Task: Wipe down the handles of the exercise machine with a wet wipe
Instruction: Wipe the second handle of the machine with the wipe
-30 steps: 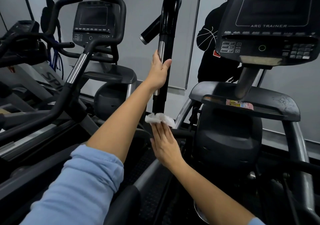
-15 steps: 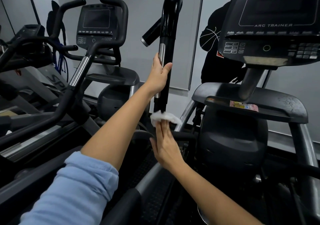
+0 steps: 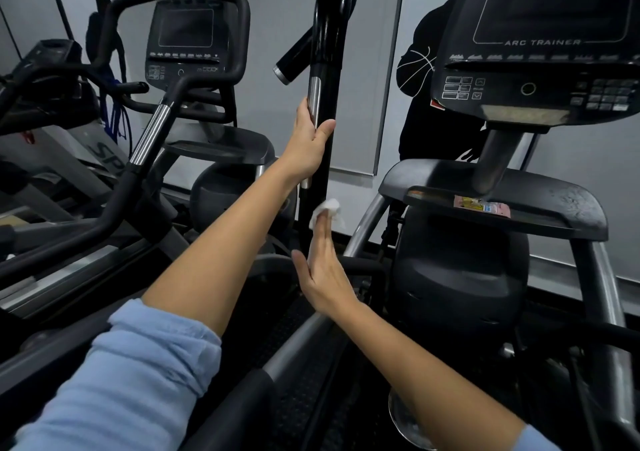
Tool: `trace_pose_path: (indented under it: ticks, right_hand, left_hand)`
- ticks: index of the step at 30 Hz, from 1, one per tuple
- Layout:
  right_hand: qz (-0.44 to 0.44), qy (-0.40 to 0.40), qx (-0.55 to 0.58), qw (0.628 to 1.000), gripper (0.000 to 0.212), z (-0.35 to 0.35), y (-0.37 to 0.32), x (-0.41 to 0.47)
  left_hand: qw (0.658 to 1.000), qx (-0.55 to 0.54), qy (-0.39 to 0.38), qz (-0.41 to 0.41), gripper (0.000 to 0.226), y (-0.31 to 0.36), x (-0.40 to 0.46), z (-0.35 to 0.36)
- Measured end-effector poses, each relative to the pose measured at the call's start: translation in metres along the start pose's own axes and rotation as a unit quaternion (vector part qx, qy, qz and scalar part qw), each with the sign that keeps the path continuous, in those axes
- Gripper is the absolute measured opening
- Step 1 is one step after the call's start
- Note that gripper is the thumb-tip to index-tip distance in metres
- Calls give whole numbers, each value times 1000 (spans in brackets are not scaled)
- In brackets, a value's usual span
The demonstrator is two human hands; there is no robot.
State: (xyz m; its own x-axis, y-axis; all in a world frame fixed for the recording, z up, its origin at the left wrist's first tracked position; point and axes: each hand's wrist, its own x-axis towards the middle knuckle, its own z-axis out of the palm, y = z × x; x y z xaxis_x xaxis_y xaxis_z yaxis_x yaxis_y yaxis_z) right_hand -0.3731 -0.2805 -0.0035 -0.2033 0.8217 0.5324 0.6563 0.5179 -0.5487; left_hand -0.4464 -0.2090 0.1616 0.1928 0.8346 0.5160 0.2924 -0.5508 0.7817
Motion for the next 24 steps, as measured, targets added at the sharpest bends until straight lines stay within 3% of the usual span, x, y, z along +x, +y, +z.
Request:
trace_pose_path:
  ticks: [7, 13, 19, 24]
  right_hand:
    - [-9, -41, -19, 999, 78, 11, 12, -28]
    - [-12, 15, -4, 1000, 78, -4, -9, 8]
    - [0, -49, -7, 999, 83, 6, 20, -26]
    - [47, -19, 94, 994, 89, -13, -10, 9]
  left_hand:
    - [1000, 3, 5, -2, 65, 0, 0, 0]
    - [1000, 14, 4, -9, 64, 0, 0, 0]
    - [1000, 19, 8, -10, 63, 4, -3, 0]
    - [1000, 25, 12, -6, 62, 3, -3, 1]
